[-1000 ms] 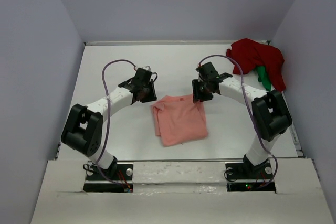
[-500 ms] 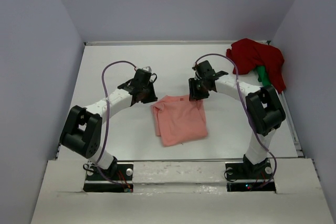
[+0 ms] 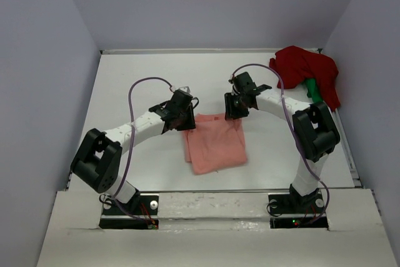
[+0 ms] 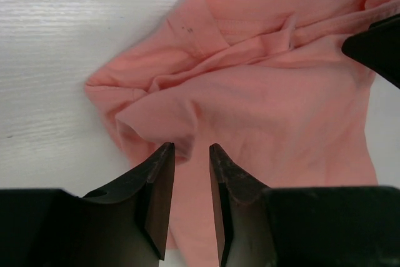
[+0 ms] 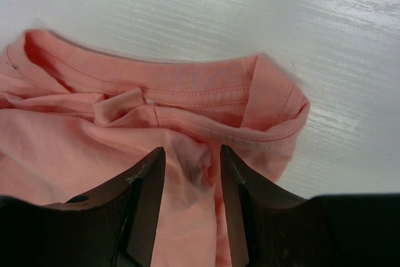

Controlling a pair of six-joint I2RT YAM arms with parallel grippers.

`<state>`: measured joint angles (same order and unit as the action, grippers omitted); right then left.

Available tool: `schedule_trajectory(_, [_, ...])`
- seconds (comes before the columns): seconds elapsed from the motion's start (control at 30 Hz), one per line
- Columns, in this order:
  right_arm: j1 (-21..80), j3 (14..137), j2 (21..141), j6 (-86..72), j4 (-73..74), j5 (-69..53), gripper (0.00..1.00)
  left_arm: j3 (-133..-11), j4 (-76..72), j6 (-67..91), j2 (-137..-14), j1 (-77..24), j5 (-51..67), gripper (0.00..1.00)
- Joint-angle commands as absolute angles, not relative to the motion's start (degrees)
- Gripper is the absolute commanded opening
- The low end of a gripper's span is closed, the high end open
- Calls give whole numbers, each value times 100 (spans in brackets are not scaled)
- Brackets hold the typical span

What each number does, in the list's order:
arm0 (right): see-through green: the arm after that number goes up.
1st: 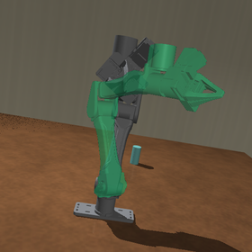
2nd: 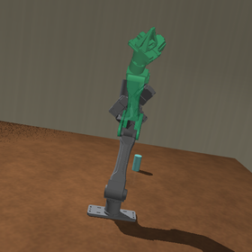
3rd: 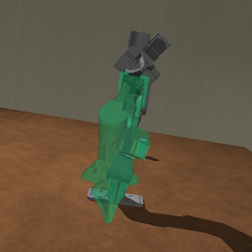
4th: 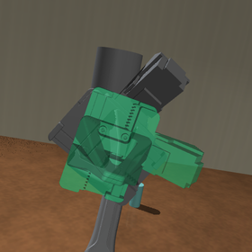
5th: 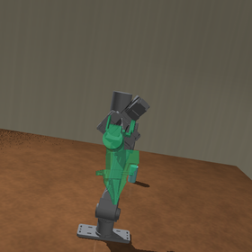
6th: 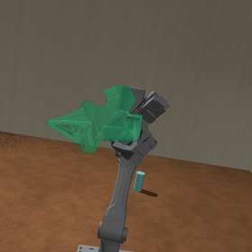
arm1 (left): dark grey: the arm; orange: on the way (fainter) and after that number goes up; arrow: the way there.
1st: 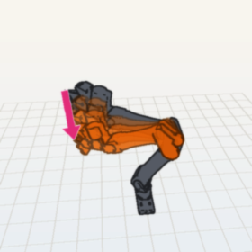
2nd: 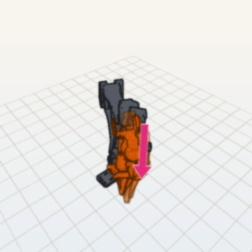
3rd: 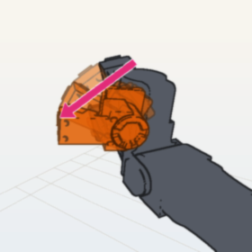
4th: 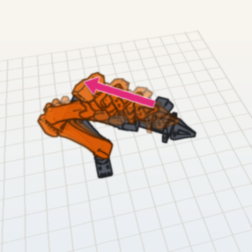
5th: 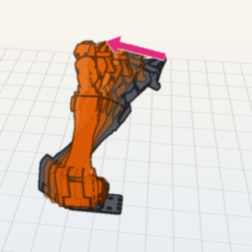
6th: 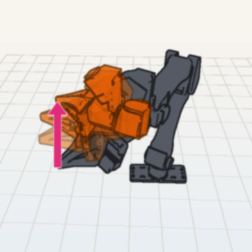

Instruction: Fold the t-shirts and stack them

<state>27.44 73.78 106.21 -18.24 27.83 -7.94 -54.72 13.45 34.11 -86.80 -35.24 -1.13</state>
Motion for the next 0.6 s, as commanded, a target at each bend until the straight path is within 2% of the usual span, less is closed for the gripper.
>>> schedule_trajectory(0.0, [2716,7532,10573,-1819,2593,-817,46,-5353,1468,3726,-8411,-3840,-422,39])
schedule_trajectory(0.57, [2610,7488,10635,-1810,2522,-958,46,-5511,1696,3806,-8657,-3938,-800,38])
